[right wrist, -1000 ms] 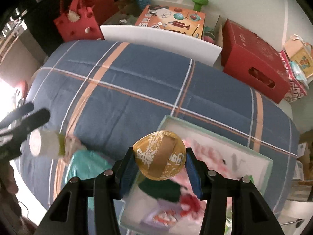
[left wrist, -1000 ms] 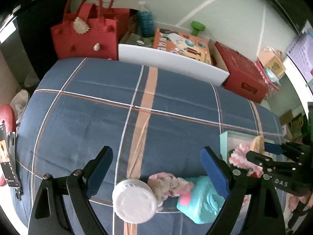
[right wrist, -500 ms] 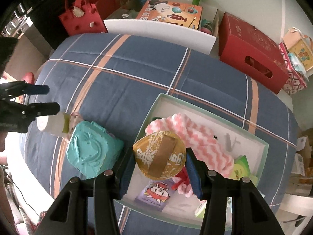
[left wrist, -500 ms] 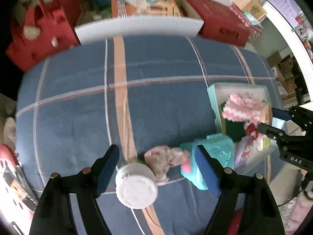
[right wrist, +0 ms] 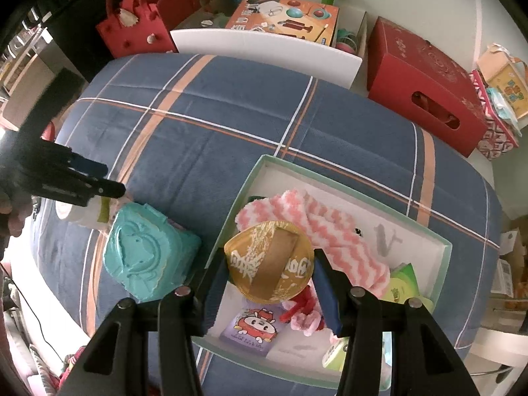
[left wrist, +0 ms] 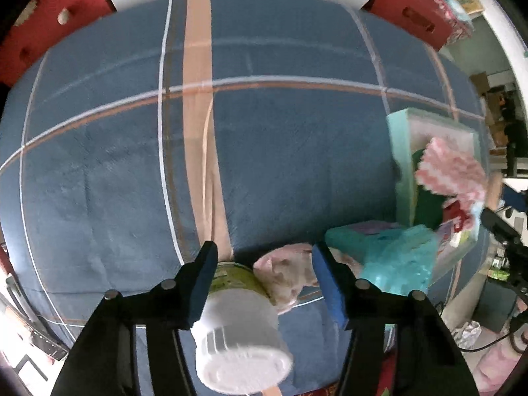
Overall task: Organize soft objects
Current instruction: 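Grasp the pink scrunchie with the left tool while the right tool holds the gold pack, then carry the scrunchie and gold pack over the tray and lower them in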
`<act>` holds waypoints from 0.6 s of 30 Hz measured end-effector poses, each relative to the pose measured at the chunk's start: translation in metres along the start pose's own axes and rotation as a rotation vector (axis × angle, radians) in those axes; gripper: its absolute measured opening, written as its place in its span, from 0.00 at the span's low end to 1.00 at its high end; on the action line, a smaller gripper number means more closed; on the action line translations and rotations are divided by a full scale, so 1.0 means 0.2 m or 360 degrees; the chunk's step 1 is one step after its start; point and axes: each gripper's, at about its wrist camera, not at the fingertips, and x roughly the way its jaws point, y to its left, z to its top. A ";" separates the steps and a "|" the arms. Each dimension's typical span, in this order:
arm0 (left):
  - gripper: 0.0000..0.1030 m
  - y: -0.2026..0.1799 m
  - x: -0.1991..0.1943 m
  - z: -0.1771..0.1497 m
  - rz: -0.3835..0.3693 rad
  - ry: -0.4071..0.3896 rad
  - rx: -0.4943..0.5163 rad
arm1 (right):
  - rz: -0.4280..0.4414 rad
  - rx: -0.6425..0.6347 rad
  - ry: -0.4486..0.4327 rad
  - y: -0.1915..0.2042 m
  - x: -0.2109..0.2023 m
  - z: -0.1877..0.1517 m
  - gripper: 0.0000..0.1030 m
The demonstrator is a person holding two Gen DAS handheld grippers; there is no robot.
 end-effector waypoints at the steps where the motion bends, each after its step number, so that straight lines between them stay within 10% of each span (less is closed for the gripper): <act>1: 0.54 0.00 0.02 0.00 -0.0003 0.0018 0.0000 | 0.0001 -0.0001 0.0002 0.00 0.01 0.00 0.51; 7: 0.51 -0.01 0.11 0.01 -0.0030 0.0124 0.0024 | -0.0004 0.0002 0.0004 -0.02 0.03 0.02 0.51; 18: 0.11 -0.11 0.22 0.03 -0.0036 0.0194 0.0065 | 0.0015 0.0022 0.0001 -0.05 0.07 0.03 0.51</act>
